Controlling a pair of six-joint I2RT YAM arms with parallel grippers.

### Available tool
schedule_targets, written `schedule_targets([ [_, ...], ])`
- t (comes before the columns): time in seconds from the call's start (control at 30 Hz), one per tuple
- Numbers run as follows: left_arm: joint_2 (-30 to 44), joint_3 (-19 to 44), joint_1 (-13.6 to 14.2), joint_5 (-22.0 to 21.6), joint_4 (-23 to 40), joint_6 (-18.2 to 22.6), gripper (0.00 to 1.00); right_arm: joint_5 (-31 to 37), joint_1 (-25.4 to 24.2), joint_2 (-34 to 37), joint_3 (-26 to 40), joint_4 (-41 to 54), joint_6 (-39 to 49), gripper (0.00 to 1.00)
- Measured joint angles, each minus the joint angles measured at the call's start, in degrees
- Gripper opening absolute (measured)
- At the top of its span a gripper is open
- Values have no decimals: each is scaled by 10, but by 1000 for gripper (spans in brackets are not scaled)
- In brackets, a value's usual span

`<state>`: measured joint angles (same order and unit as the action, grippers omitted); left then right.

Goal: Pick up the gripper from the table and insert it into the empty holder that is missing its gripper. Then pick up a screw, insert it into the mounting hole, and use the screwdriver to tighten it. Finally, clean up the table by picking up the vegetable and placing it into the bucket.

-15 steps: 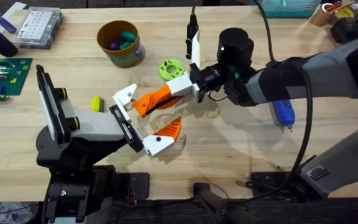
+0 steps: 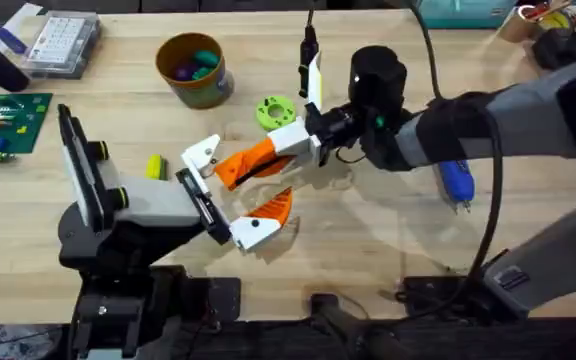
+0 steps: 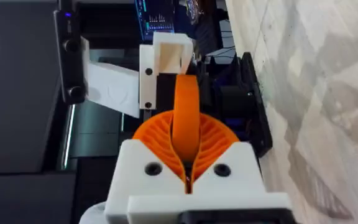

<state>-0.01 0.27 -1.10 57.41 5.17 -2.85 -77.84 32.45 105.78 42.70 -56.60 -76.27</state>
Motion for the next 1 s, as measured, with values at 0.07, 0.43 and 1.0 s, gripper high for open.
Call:
schedule_targets([
  [0.07, 0, 0, 0, 0, 0, 0, 988, 0, 0, 0, 0, -10, 0, 19],
  [0.43, 0, 1, 0, 0, 0, 7, 988, -2, 0, 6, -4, -151, -85, 19],
  [1.0, 0, 1, 0, 9, 3, 4, 988, 15, 0, 6, -4, -113, -65, 20],
])
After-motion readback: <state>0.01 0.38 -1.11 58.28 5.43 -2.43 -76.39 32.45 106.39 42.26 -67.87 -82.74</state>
